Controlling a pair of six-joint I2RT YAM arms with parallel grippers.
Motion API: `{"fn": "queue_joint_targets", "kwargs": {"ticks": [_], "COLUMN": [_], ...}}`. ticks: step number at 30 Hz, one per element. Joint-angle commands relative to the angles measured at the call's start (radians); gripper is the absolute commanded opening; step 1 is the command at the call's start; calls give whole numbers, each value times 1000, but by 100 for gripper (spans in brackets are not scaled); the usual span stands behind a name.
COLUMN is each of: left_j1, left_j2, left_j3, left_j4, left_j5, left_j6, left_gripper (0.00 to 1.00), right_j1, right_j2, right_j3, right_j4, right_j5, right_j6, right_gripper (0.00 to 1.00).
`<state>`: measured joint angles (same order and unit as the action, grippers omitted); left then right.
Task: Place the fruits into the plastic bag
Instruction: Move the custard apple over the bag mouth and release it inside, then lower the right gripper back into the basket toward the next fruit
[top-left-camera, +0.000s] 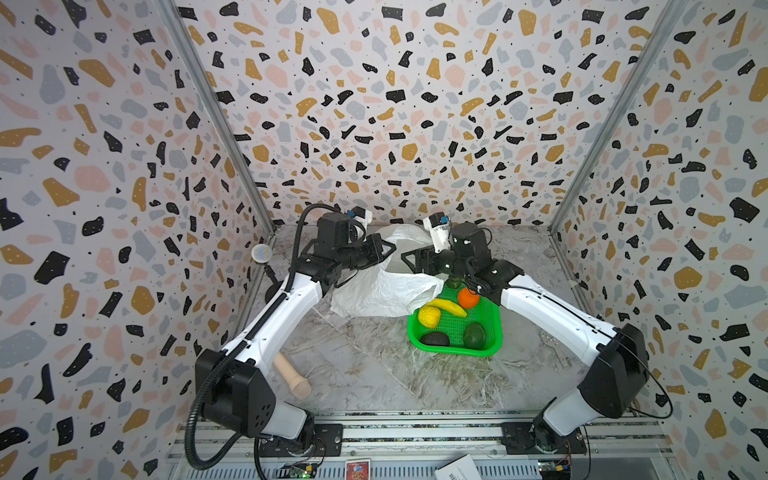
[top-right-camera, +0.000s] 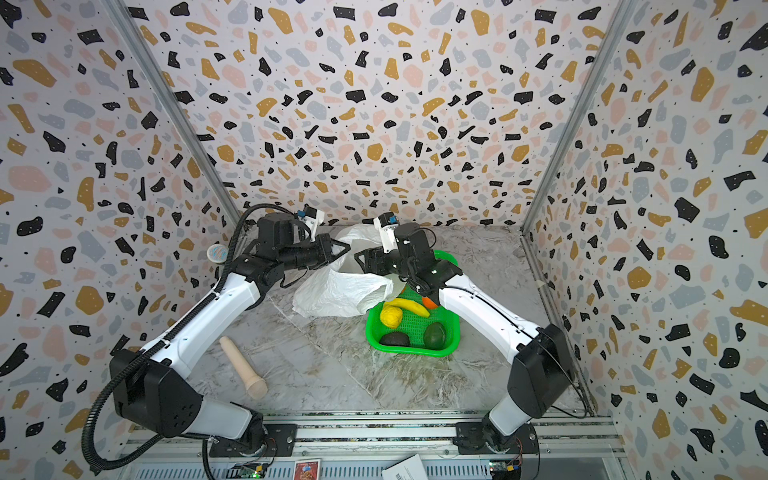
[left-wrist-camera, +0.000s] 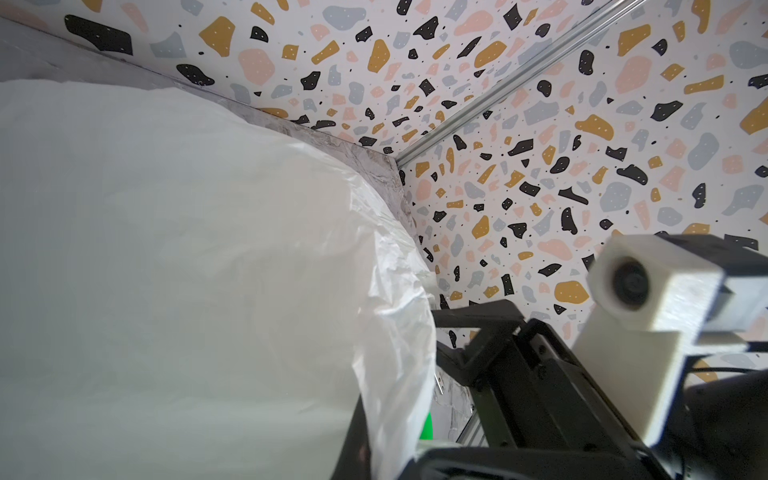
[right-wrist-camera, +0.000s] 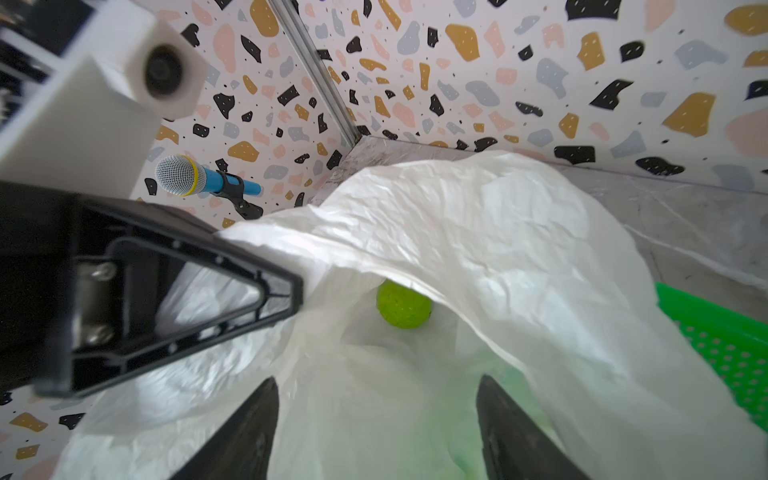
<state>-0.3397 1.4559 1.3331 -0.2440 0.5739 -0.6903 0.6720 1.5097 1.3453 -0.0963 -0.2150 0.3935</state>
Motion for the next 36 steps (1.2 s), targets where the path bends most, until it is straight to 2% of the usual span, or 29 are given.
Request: {"fn": "queue_joint_targets", "kwargs": {"ticks": [1,7,11,13,17,22,36], "left_j1": [2,2,6,11,22,28,30], "left_j2": [1,-13,-24,-29,-42,-47,-39], "left_j3": [-10,-29,-50,-57,-75,-77,-74], "left_j4": [-21,-53,-58,-64,-59,-48,-36], "left_j5": [-38,-144,-151,-158,-166,-158,-157], "left_j6": [56,149,188,201,209,200,189], "left_gripper": [0,0,0,0,0,0,0], "right_j1": [-11,-40,-48,-48,-48,-43,-20], "right_j2": [-181,-409,-444,-440,-376,-216,64], "right_j3": [-88,-366,-499,-556,-612,-564,-446], "right_j4": [55,62,2,7,66,74,104], "right_j5": [97,289,304,270,148,29,-32], "right_j6": [-49,-37,-15,-10,-28,-71,-106], "right_gripper": [75,77,77,77,77,77,81]}}
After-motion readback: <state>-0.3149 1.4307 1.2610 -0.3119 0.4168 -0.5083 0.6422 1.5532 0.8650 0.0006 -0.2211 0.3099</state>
